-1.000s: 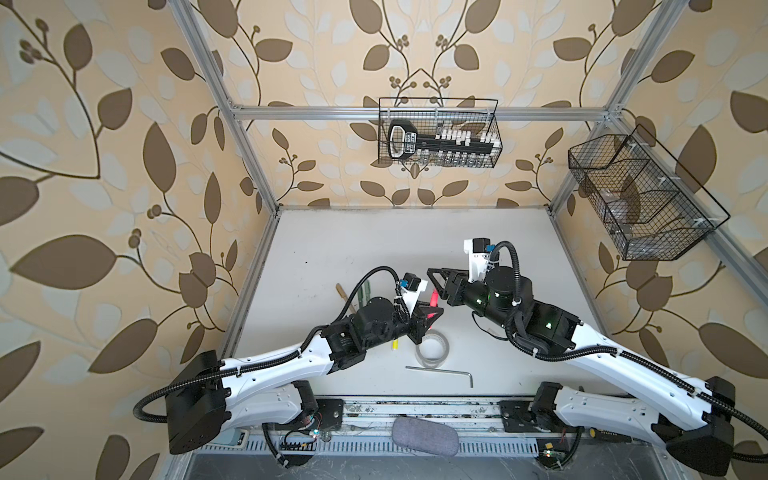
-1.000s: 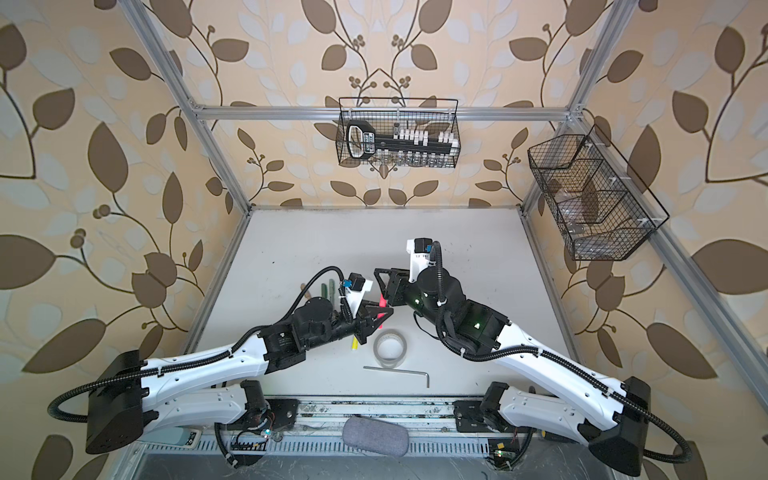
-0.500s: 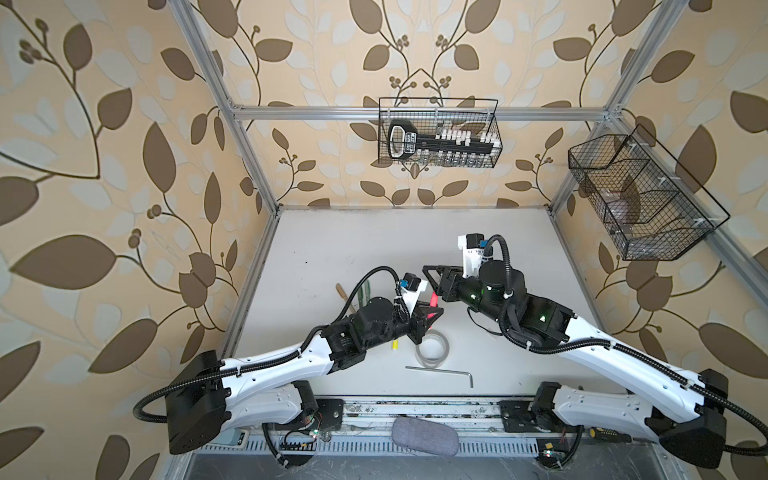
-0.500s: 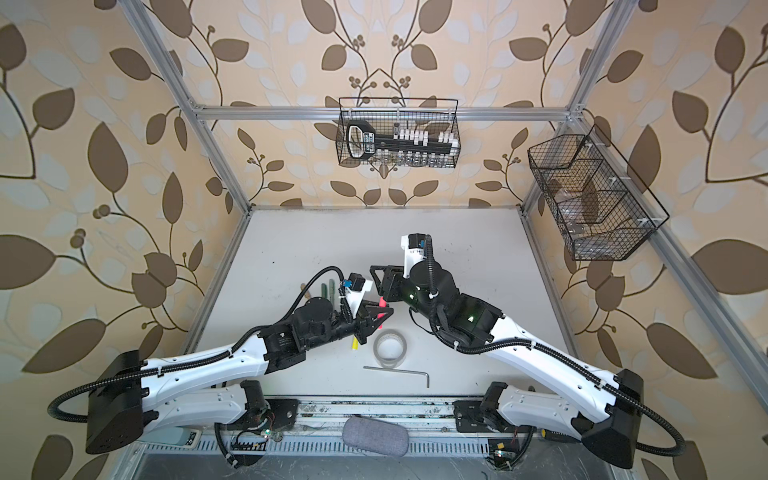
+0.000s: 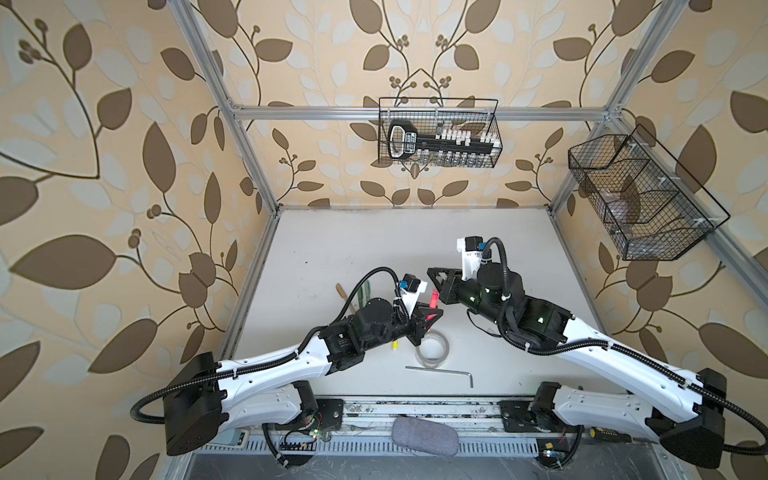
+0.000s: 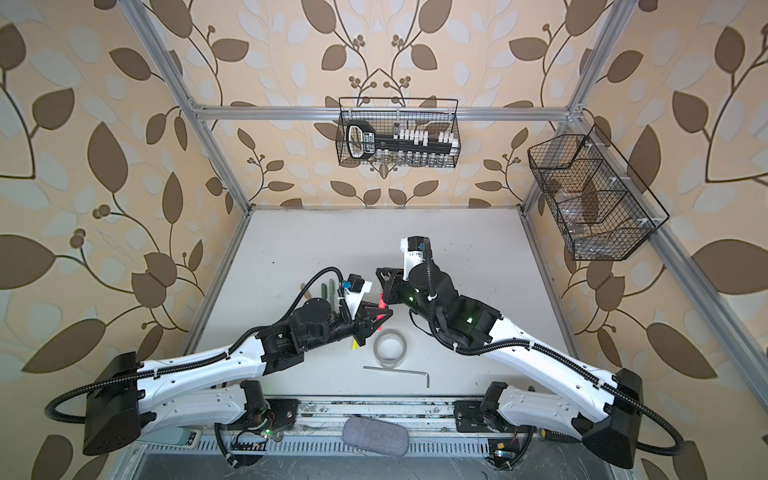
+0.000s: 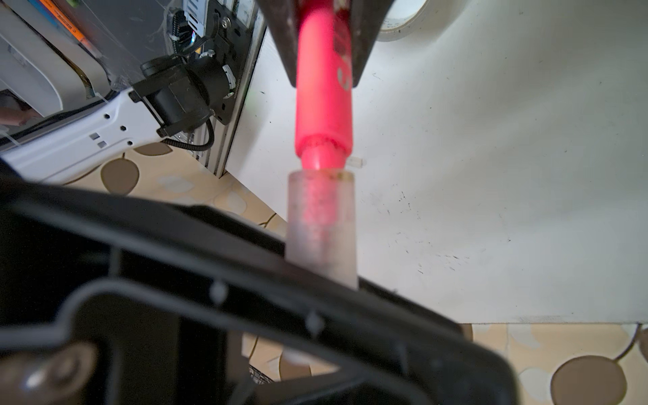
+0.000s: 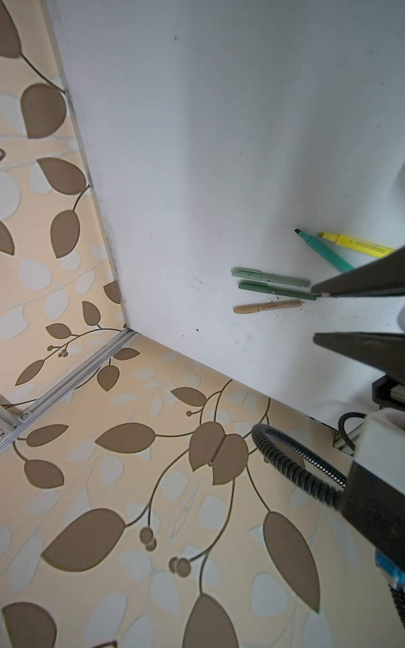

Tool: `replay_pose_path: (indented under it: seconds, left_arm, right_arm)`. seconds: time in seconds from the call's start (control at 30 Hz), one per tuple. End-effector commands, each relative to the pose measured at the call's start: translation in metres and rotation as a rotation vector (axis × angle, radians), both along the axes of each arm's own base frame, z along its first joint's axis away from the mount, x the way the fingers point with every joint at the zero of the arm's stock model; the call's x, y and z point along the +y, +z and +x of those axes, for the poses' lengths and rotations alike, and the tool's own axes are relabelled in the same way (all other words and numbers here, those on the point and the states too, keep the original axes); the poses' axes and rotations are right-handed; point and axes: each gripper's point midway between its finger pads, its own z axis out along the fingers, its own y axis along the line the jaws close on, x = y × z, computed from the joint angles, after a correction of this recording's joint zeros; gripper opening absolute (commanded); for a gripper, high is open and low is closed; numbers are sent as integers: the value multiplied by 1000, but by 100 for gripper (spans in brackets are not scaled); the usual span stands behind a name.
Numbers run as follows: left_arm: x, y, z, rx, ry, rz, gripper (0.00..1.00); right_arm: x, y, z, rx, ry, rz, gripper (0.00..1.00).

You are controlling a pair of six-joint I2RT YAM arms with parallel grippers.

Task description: Insert the pens into the pen caps

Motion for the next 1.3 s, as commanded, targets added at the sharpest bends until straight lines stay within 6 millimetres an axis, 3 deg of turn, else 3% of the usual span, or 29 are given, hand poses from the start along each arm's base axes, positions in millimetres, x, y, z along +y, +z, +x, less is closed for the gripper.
replay_pose_path:
  seconds: [0.0, 0.13, 0.3, 0.4, 0.57, 0.87, 1.0, 1.27]
  left_arm:
    - [16, 27, 15, -76, 110, -47, 0]
    - [25, 37, 24, -111, 178, -45, 0]
    - [22, 54, 15, -123, 85, -46, 0]
    - [23, 63, 13, -70, -7, -83, 0]
    - [38, 80, 26, 0, -51, -213, 0]
    - [40, 106, 27, -28, -71, -252, 0]
    - [45, 125, 23, -63, -75, -267, 0]
    - [64, 163, 27, -164, 21, -284, 0]
  right_arm:
    - [-4, -20, -11, 31, -1, -38, 3]
    - [7, -28, -21, 27, 15, -57, 0]
    - [17, -28, -24, -10, 79, -81, 0]
    - [23, -17, -29, -57, 182, -42, 0]
    - [34, 1, -49, -143, 338, 35, 0]
    - [48, 10, -76, -188, 476, 85, 0]
    - [46, 15, -90, -230, 537, 109, 0]
    - [65, 17, -124, -295, 699, 104, 0]
